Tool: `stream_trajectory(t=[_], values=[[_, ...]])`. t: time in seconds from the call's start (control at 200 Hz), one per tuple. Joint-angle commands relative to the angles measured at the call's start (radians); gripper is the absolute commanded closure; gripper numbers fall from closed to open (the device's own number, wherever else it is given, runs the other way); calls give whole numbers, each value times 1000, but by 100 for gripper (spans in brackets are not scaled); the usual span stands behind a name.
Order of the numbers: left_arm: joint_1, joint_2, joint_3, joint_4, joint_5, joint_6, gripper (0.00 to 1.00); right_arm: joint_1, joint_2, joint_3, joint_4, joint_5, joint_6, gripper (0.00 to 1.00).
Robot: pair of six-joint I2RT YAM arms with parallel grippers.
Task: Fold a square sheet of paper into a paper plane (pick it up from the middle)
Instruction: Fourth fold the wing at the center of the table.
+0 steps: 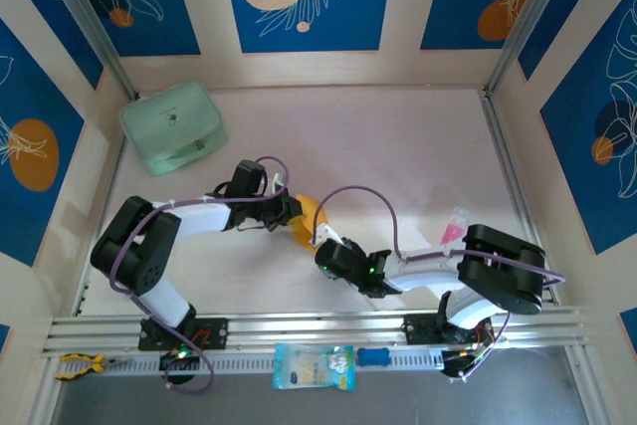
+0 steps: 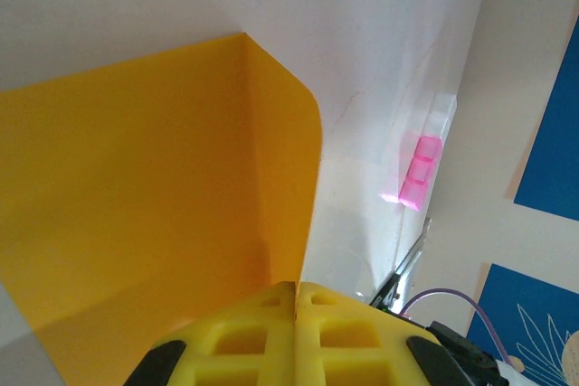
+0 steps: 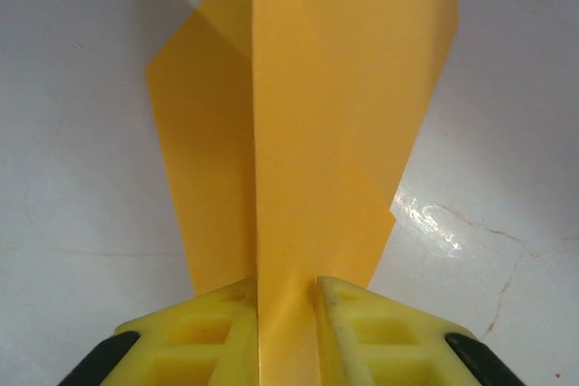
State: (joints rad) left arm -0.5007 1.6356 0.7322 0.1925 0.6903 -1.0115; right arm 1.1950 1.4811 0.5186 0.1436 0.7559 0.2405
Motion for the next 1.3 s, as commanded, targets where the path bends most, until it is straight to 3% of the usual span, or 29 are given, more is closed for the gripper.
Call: stream_trajectory(t=[0.0,0.605,0.73,0.98,1.295], values=[[-6,-2,27,-33,11,32,100,-10,-13,-10,22,10,11,79],[-5,-1,27,-37,8,33,100,-21,-20,-13,32,-15,23,85],[-6,-7,27,-42,2,34,88,-22,-17,-13,33,-28,47,87],[-3,-60,36,-149,-65,82,54,-24,17,-2,37,-53,116,87],[1,-135,59,-311,-172,149,48,-29,81,21,45,-101,175,87]])
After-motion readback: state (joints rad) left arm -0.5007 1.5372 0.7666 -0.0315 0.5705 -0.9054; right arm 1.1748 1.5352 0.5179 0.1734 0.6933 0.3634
